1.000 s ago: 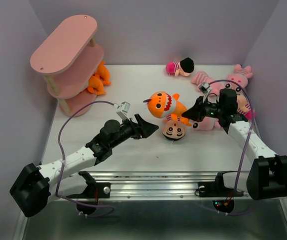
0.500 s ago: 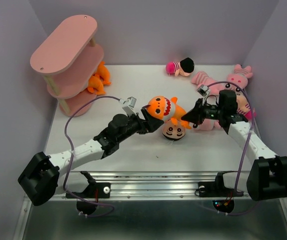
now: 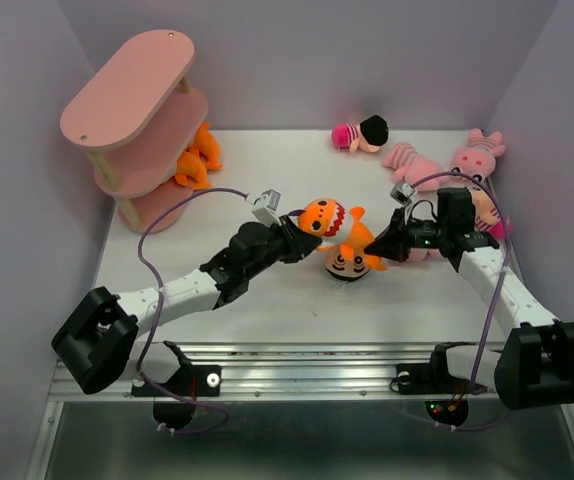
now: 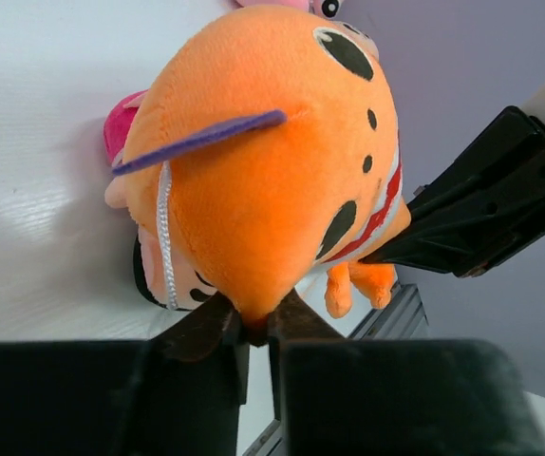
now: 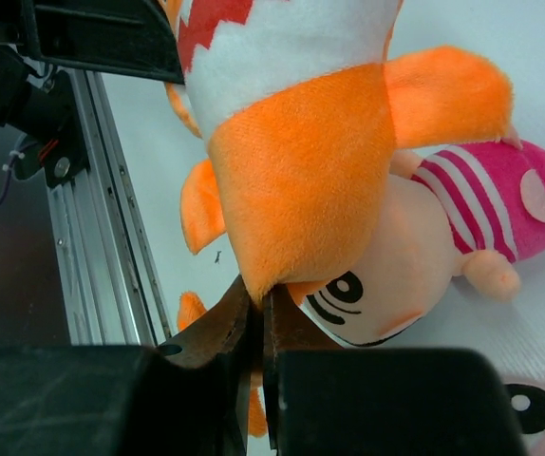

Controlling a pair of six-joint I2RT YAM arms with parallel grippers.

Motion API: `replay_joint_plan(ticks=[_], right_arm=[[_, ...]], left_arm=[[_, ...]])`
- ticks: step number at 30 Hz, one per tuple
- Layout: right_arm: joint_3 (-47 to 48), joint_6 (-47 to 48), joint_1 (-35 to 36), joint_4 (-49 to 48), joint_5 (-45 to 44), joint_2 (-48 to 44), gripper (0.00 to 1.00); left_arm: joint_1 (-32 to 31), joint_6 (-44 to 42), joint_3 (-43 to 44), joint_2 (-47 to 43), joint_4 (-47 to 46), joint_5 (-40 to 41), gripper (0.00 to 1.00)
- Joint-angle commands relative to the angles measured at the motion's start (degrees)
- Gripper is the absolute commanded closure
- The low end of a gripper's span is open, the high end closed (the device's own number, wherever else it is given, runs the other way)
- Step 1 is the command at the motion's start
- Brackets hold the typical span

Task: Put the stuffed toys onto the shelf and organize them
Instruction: Pass the stuffed toy from the right arm to the left, then pass the stuffed toy from the left arm to the right

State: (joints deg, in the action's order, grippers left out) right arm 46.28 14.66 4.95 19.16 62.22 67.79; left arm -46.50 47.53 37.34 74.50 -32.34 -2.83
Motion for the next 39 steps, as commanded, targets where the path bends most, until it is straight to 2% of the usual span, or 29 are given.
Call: replay_joint_plan(ticks=[1,3,7,8,9,12,13,14,17,21,26,33,39], right_arm=[[1.35,6.08,0.50,4.39,3.88,-1.69,0.90],[2.14,7.48,0.50,6.05,3.09,-1.87,0.84],[6.00,9.60,0.50,10.88,-2.79,-1.70,0.65],[6.80,10.04,0.50,11.86,-3.93,-1.70,0.56],[7.59,11.43,0.50,13.96,-5.51,-1.70,0.52],[11.19,15.13,0.50,17.57,-5.79,-1.78,0.39],[12.24,16.97,0.50,21.41,-5.44,-1.78,0.34],[14.95,18.73,0.50,23.62,-5.00,-1.17,0.28],[18.48,23.04,0.50,30.66,-2.46,0.49,0.24],[23.40,23.49,0.50,36.20,4.31,6.72,0.22],[28.59,23.05,5.49,39.28,3.97,13.94,0.22],[31.41,18.66,10.34,35.96,0.72,17.03,0.20],[31.85,19.18,12.28,36.04,0.27,18.17,0.18]], left_arm=[[-0.35,-2.43,2.65,-0.76,-3.17,1.68,0.91],[-0.35,-5.07,2.56,-1.28,-2.38,2.30,1.00],[-0.17,-11.92,0.81,-3.65,-1.15,4.76,1.00],[-0.08,-13.32,-0.68,-5.23,-1.06,4.94,1.00],[0.01,-15.51,-1.48,-5.94,-0.71,4.85,1.00],[0.97,-19.39,-4.03,-8.75,1.04,3.19,1.00],[1.15,-22.10,-4.38,-9.37,1.83,2.92,1.00],[1.41,-23.43,-5.08,-10.42,2.27,0.05,1.00],[1.41,-28.78,-6.05,-12.00,3.42,-4.79,1.00],[1.32,-34.51,-7.81,-13.33,2.37,-10.96,1.00],[1.32,-38.99,-6.15,-13.42,0.70,-17.46,1.00],[1.15,-40.94,-2.80,-11.13,0.08,-22.39,1.00],[0.89,-40.67,-2.27,-9.02,-0.27,-23.89,1.00]])
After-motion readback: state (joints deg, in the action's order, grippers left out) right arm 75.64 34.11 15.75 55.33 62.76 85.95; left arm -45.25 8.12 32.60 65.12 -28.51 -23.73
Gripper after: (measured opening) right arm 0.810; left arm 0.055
